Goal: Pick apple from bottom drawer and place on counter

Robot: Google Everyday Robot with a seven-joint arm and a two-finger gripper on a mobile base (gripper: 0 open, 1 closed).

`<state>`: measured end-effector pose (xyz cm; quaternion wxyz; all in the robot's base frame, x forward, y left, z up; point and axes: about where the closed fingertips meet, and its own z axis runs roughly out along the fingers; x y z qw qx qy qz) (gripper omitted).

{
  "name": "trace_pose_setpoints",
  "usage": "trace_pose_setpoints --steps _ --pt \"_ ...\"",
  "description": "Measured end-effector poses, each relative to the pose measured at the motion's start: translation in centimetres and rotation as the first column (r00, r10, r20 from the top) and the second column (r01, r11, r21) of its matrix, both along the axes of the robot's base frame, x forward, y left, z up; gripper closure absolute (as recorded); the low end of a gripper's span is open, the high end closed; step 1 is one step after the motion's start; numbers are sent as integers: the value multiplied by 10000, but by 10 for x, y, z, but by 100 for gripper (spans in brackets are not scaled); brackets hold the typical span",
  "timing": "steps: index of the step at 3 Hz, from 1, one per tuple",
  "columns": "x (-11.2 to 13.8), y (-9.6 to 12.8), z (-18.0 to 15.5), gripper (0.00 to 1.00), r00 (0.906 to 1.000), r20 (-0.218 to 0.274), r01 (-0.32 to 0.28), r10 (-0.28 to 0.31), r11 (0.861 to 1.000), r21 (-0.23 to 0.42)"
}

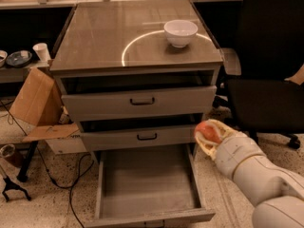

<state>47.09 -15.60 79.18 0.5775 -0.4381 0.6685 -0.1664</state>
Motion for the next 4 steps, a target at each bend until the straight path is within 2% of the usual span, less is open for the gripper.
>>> trace_pose_setpoints --steps 1,2,3,4 --pt "-4 -24 74 100 9753 2138 377 -547 9959 827" --pt "-10 -35 137 100 9178 3850 333 -968 9852 1682" --pt "-10 -35 137 100 9178 3850 333 -967 9852 1682" --pt "-10 -35 137 81 9178 3850 333 -967 9852 1682"
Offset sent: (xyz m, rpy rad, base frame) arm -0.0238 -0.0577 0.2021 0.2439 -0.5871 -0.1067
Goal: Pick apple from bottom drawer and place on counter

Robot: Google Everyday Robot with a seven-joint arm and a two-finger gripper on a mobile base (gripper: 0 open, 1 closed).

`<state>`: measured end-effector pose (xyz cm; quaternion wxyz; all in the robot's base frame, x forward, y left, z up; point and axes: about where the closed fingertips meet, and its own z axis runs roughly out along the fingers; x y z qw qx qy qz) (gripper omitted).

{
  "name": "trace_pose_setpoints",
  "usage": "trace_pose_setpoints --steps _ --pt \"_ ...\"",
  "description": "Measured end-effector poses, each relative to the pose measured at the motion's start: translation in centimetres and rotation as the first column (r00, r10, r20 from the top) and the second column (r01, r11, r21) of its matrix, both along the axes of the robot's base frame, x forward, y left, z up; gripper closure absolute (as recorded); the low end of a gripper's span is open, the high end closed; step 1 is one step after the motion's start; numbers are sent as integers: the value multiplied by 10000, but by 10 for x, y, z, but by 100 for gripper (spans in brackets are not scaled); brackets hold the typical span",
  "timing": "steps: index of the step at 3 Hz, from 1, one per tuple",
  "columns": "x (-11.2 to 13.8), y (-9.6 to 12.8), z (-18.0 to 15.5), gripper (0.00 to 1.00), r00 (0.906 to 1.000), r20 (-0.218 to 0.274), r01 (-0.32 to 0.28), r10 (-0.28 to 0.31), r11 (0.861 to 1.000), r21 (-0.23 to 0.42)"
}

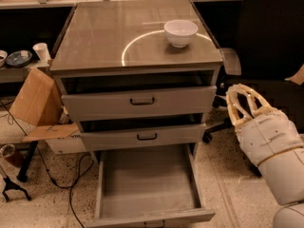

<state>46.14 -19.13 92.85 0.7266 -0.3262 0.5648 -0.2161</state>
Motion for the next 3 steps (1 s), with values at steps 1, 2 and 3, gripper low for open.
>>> trace_pose_setpoints --steps 1,2,3 --pt "0 0 0 58 10000 0 0 0 10000 0" --pt "0 0 0 34 10000 -1 -1 1 10000 0" --pt "0 0 0 11 10000 -1 -1 1 10000 0"
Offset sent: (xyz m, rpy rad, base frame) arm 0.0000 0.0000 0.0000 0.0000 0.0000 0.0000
